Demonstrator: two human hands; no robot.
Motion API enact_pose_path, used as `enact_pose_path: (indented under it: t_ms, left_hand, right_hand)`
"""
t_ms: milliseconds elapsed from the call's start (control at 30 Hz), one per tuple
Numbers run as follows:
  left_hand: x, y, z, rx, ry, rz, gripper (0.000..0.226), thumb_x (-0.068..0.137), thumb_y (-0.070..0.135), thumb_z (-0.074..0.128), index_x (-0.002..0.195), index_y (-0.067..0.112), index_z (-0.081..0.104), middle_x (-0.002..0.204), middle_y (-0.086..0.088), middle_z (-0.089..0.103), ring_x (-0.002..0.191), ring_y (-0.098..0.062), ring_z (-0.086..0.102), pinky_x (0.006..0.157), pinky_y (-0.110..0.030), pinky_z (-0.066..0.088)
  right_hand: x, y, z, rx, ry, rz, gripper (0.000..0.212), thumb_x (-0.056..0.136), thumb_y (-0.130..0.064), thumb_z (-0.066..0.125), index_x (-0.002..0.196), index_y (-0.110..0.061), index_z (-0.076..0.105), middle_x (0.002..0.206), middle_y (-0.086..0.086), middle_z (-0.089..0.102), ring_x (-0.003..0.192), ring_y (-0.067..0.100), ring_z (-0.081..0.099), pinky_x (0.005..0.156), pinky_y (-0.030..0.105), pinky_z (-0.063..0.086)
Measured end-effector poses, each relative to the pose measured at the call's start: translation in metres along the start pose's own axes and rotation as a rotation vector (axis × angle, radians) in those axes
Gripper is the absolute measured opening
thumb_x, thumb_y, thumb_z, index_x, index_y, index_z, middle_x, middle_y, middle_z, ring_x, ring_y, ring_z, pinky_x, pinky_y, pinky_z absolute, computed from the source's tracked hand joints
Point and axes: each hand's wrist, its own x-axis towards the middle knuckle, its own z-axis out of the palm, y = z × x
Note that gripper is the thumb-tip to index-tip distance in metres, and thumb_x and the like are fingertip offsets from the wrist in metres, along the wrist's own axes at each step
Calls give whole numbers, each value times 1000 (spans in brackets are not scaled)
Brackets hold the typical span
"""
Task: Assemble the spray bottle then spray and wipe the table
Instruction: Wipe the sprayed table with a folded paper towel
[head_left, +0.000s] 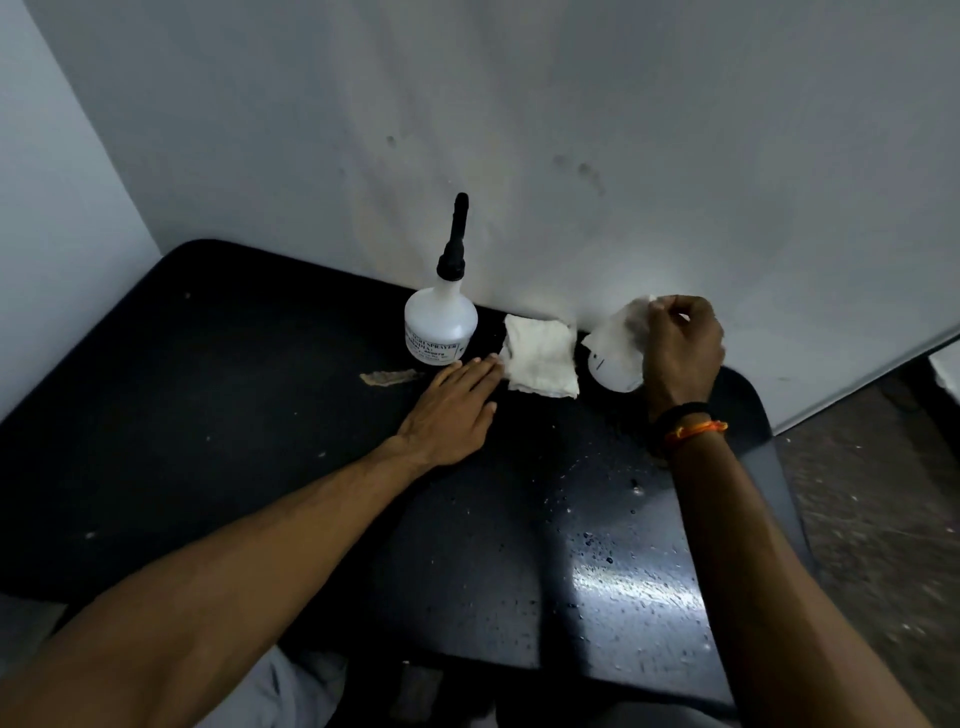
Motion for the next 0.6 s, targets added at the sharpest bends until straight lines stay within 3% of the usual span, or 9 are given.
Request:
enact_pose_path:
  t_ms: [67,167,233,300,333,367,467,533,600]
  left_hand:
    - [-2,2,-5,-33,19,6,56,103,24,44,156,9,32,165,-7,29,152,-22,28,125,-35,20]
    - [-8,6,-15,-76,64,7,52,102,19,48,152,6,40,161,-9,37,148,-23,35,121,-35,25]
    - [-13,6,-22,-92,86,-11,50,102,19,49,150,7,43,159,-8,40,147,-23,38,120,-35,27]
    - [-22,6,-26,-89,98,-31,49,102,19,49,150,7,44,158,-8,42,146,-23,39,119,-36,29]
    - [-27,5,-30,-86,97,-40,49,102,20,48,150,8,44,158,-8,42,146,-23,39,119,-36,29]
    - [-32,4,-33,-83,89,-46,49,102,20,48,150,8,44,158,-8,41,146,-23,39,119,-36,29]
    - [-48,-5,-37,-50,60,-68,49,103,21,47,151,8,43,159,-9,39,147,-25,37,121,-38,28]
    - [-58,-12,-45,0,33,-78,50,104,23,46,152,8,41,160,-11,36,149,-28,34,123,-40,26]
    - [-68,-21,-51,63,-5,-93,53,105,26,43,155,11,36,163,-11,30,152,-28,27,124,-41,20]
  right_hand:
    - [-16,3,-10,-114,52,-130,17,96,-32,59,101,-15,62,96,2,71,96,27,69,76,25,51]
    - [-50,17,-19,-373,-76,-410,13,98,-24,58,100,-12,59,81,13,71,76,38,68,60,34,47]
    - [-74,31,-21,-600,-410,-552,10,97,-21,57,101,-12,62,78,14,71,71,39,68,57,31,37]
    - [-96,42,-26,-820,-829,-519,14,94,-21,55,103,-21,66,94,10,74,86,37,70,66,32,47]
    - [-105,46,-30,-891,-945,-502,19,91,-21,54,103,-24,68,103,7,73,94,36,70,74,32,52]
    - [-111,49,-33,-926,-970,-524,21,90,-21,53,103,-25,69,109,5,73,98,34,69,80,32,52]
    - [-115,56,-39,-928,-837,-639,22,88,-16,52,103,-19,69,107,3,72,95,32,69,81,35,51]
    - [-114,58,-40,-926,-760,-631,28,85,-10,52,106,-17,70,108,4,72,96,32,68,78,36,51]
    - [-112,61,-37,-889,-719,-574,36,85,-6,52,116,-15,69,122,5,69,107,31,66,85,37,53]
